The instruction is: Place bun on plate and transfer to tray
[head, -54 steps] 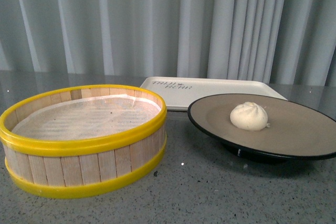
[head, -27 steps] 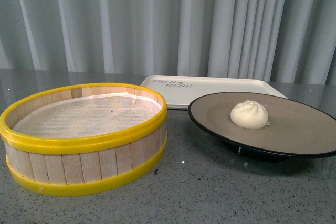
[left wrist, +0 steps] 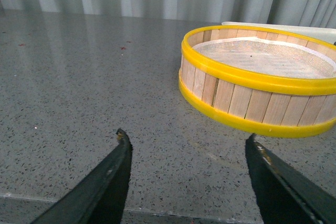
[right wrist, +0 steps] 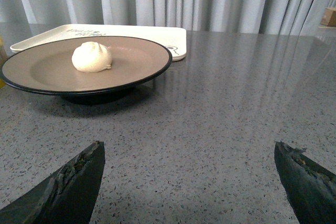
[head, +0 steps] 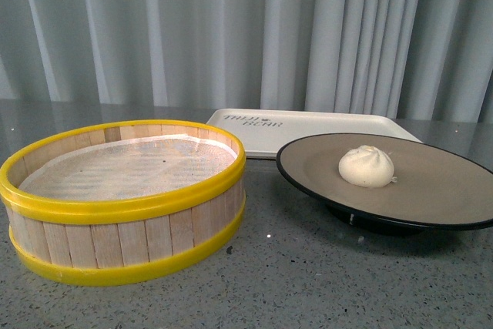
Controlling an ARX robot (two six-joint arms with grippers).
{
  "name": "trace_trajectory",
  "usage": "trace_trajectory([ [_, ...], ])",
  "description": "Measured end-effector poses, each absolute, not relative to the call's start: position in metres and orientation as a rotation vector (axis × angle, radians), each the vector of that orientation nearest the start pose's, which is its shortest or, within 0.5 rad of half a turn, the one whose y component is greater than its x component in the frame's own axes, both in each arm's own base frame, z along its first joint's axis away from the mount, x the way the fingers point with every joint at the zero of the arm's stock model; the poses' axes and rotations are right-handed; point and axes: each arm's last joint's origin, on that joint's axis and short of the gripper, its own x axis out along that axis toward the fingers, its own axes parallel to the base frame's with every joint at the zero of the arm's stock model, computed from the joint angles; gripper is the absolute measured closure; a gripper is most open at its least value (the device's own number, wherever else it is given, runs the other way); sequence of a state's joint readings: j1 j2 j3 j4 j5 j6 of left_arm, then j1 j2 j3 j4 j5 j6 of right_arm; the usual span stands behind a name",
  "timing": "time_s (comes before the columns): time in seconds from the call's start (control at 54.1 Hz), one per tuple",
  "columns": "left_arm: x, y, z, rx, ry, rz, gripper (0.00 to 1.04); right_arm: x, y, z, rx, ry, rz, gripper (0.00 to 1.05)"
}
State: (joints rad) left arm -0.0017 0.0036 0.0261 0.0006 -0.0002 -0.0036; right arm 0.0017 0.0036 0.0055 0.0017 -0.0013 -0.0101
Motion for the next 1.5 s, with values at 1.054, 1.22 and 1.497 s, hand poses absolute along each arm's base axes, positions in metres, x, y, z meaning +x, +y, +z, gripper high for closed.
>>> trace_trajectory([
  [1.054, 0.096, 0.0, 0.172, -0.003, -0.023, -0.002, 0.07, 0.241, 0.037, 0.252, -1.281, 0.212, 0.67, 0.08],
  [1.22, 0.096, 0.0, 0.172, -0.003, -0.023, -0.002, 0.07, 0.261, 0.052, 0.25, -1.246, 0.184, 0.774, 0.08],
  [1.497, 0.096, 0.0, 0.172, -0.003, -0.023, -0.002, 0.07, 0.274, 0.054, 0.239, -1.222, 0.214, 0.818, 0.08],
])
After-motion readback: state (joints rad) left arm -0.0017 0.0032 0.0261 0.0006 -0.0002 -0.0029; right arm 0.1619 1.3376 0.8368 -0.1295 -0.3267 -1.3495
